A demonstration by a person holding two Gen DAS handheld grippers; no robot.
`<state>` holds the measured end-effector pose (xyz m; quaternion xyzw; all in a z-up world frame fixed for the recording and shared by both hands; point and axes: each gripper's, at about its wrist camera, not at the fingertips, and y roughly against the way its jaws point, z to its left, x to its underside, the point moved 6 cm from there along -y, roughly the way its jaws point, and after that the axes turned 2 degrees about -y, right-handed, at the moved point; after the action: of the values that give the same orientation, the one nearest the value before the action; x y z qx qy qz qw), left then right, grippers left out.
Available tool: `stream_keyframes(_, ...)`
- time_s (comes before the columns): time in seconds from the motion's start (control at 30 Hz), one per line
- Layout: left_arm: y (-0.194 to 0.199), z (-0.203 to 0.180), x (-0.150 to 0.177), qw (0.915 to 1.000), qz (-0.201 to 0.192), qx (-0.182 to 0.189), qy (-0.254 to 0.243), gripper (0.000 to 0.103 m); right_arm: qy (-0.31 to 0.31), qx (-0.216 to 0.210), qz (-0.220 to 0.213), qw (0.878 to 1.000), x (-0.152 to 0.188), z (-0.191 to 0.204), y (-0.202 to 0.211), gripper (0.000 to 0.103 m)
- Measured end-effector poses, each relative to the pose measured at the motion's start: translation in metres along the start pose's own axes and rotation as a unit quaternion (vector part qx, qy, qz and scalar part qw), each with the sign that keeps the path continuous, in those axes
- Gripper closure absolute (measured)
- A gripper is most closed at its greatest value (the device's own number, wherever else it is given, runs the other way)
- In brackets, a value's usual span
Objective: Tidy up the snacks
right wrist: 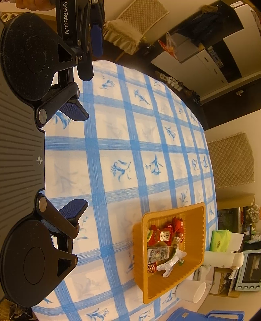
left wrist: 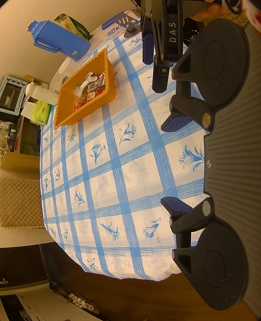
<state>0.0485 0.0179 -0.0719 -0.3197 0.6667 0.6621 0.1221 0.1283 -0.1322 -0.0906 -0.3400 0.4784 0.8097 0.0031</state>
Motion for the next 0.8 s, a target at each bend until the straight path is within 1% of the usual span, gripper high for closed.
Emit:
stream_keyframes(0.23,0.0045,0.0023,0.0014,1.0000,-0.006,0.004,0.000,0.034,0.001,0.001,0.000,1.000,0.0018,0.0035,0.0016,0.018)
stream_keyframes(0.8,0.0056,0.0038,0.0014,1.0000,-0.006,0.005,-0.001,0.034,0.004,0.002,0.001,1.000,0.0008,0.0100,0.0038,0.018)
